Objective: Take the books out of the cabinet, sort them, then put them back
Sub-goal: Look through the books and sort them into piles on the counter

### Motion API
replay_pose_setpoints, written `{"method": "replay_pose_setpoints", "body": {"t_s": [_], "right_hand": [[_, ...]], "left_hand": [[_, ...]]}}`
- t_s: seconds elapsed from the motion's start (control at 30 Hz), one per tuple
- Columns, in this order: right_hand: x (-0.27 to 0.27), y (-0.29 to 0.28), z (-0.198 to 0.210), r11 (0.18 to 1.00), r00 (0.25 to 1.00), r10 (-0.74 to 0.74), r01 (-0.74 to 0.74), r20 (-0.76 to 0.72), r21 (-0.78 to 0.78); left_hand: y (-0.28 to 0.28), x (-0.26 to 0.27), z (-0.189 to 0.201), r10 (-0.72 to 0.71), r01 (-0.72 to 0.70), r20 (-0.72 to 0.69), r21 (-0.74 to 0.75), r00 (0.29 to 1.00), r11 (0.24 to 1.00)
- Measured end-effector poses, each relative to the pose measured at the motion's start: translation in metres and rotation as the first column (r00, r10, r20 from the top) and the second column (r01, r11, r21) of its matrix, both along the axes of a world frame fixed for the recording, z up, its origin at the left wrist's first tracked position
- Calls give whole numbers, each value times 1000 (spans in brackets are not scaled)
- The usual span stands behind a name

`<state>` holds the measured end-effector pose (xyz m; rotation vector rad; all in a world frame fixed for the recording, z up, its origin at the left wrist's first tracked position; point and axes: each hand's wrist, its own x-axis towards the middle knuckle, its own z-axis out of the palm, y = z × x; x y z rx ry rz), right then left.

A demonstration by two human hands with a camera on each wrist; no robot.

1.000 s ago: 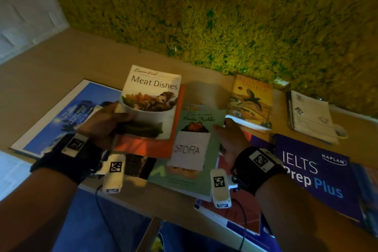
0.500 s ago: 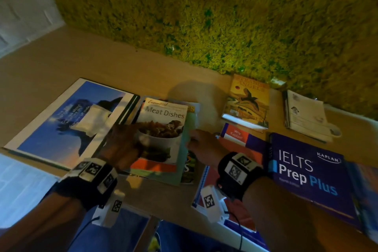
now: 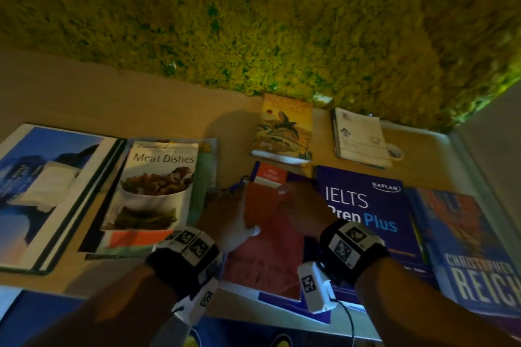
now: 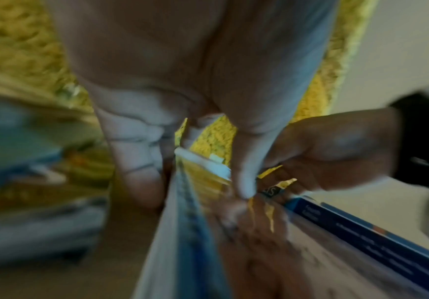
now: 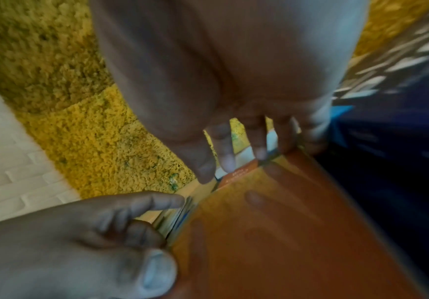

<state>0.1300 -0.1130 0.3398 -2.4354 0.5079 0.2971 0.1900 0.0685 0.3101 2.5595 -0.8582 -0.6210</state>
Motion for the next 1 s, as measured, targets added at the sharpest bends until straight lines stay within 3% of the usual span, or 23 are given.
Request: {"method": "replay_pose_setpoints", "body": {"t_s": [0.13,0.27,0.4,0.47,0.53,0.63,0.77,0.9,1.0], "right_hand": [[-8,-4,2,978,993,-62,40,105,203],[-11,-11,-15,953,975,-156,107,157,284],[-12,-11,-13,901,976,-207,160,75,403],[-11,-9,-12,811,969,-245,186,33,555],[-13,-6,-7,647,949,-309,255,-59,719],[-17,-21,-6,495,908,-417,270,-46,826],[-26,-73,7,467,820,-571,279,45,839],[-32,-146,27,465,738,-666,294,111,835],[-29,-200,43,504,709,-691,333,141,797]], "left_hand": [[9,19,-7,206,-259,-257,-193,944,946],[25,36,12,349,-395,-195,-315,917,863],[33,59,34,352,-559,-453,-495,819,665],[25,65,41,331,-631,-561,-503,758,591],[12,65,48,242,-686,-672,-537,700,491],[-17,66,61,94,-729,-767,-554,635,403],[-73,60,77,-91,-626,-744,-616,662,478],[-146,38,88,-103,-468,-671,-610,734,640],[-204,23,108,-95,-332,-547,-627,832,705]]}}
